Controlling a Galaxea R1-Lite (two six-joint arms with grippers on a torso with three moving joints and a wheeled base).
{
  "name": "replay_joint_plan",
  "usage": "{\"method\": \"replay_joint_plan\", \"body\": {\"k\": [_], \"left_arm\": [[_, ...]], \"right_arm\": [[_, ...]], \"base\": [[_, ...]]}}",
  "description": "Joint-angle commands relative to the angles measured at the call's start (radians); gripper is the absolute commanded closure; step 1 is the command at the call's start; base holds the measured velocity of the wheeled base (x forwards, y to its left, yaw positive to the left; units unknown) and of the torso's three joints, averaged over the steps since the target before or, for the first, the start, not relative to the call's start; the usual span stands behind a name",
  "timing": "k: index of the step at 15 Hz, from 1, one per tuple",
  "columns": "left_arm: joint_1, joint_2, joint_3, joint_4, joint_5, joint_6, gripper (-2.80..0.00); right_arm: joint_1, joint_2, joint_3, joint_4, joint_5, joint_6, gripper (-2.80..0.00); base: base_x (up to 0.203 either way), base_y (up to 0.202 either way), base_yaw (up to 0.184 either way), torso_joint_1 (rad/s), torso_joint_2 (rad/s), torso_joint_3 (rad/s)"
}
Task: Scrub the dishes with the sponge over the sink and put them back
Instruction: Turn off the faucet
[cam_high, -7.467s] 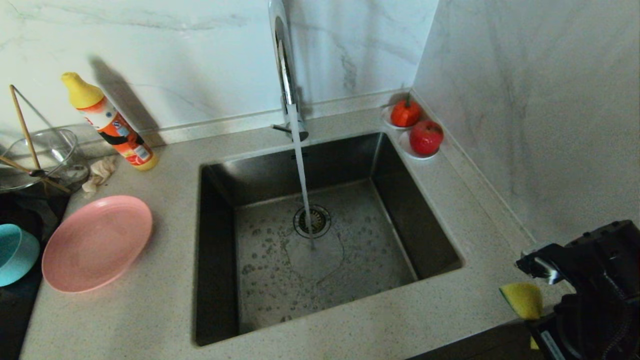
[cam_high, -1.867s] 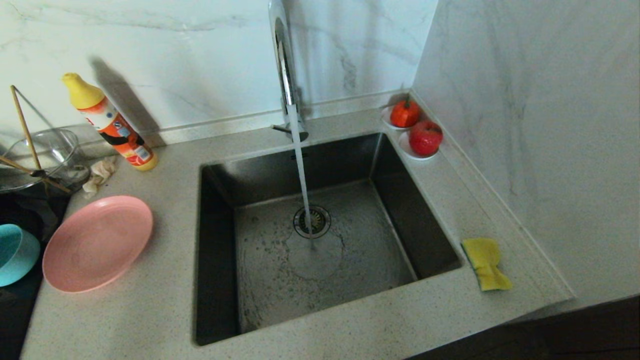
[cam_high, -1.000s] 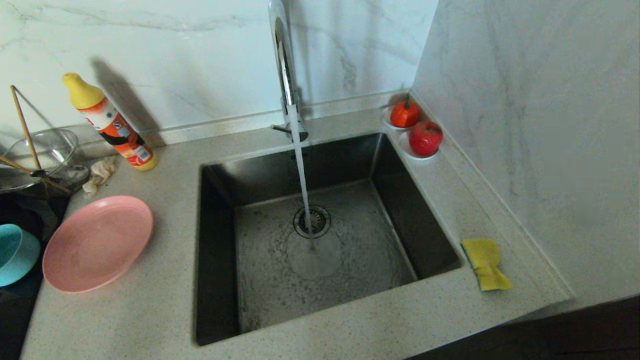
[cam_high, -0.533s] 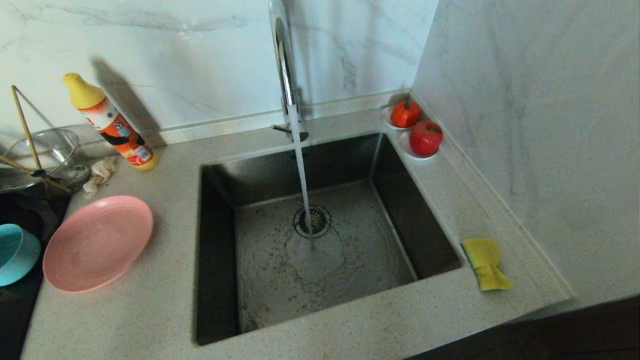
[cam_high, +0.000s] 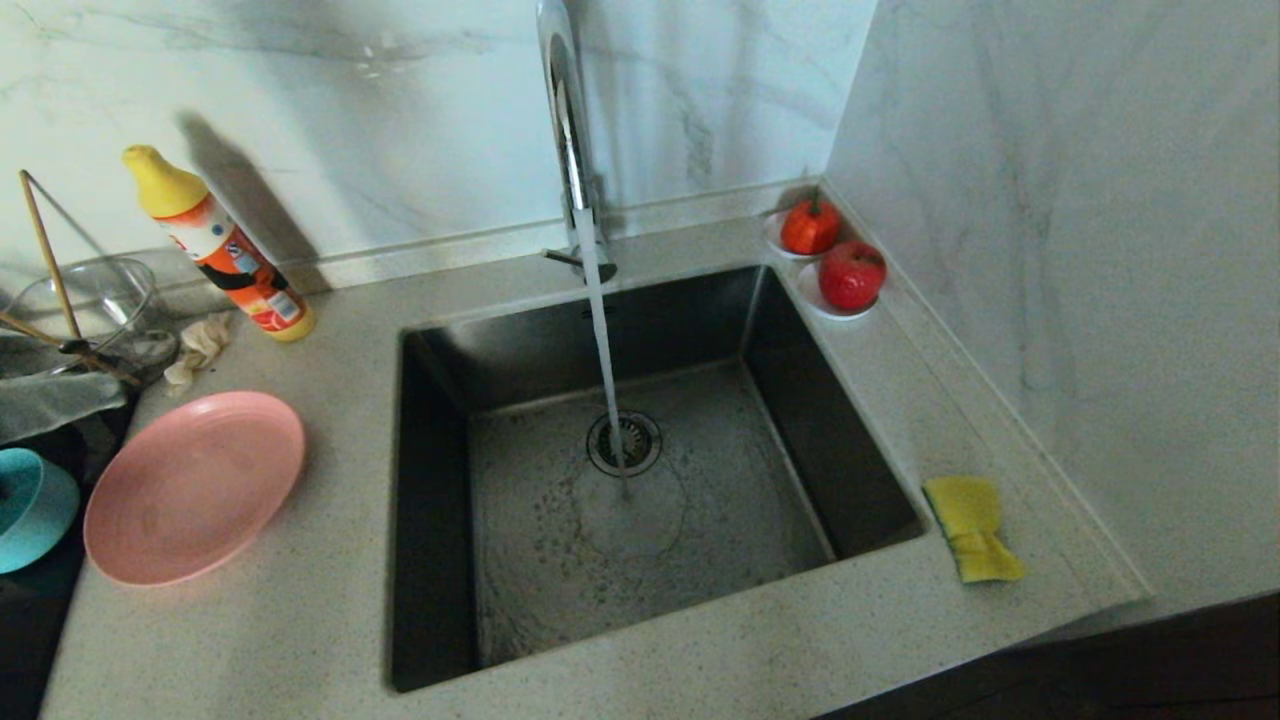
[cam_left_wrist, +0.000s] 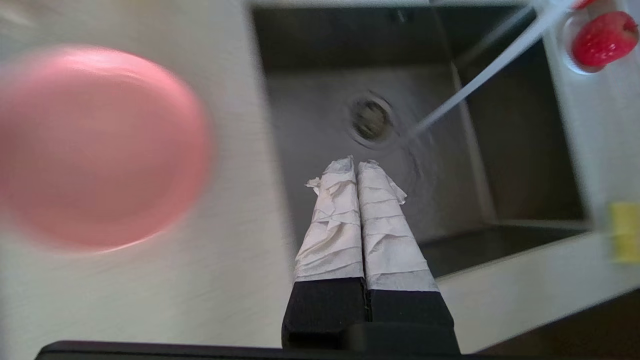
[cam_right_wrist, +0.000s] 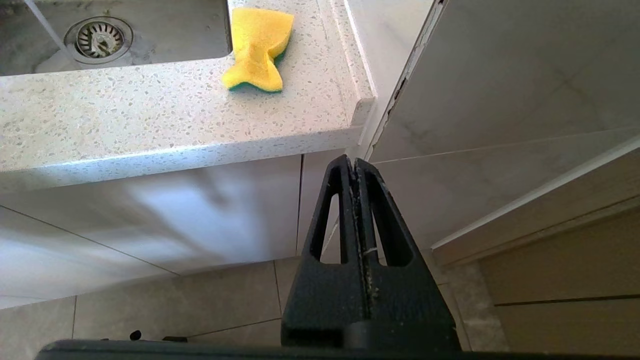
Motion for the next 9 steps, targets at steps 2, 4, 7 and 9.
{"method": "replay_joint_plan", "body": {"k": [2,4,7,9], "left_arm": [[-0.081,0.463,-0.259,0.039,-0.052,-0.157,0.00],[-0.124,0.591,-0.419,0.102,-0.151,-0.294,0.00],[-0.155,0.697,-0.494,0.130,-0.313,-0.416,0.00],[-0.167,0.749,-0.500,0.114,-0.321,-0.422,0.00]], "right_arm": [[0.000,0.003,0.000,0.000,0.000,-0.001,0.00],[0.000,0.003,0.000,0.000,0.000,-0.001,0.00],[0.000,0.003,0.000,0.000,0.000,-0.001,0.00],[0.000,0.003,0.000,0.000,0.000,-0.001,0.00]], "base": [[0.000,0.000,0.000,0.000,0.00,0.000],[0.000,0.000,0.000,0.000,0.00,0.000],[0.000,0.000,0.000,0.000,0.00,0.000],[0.000,0.000,0.000,0.000,0.00,0.000]]}}
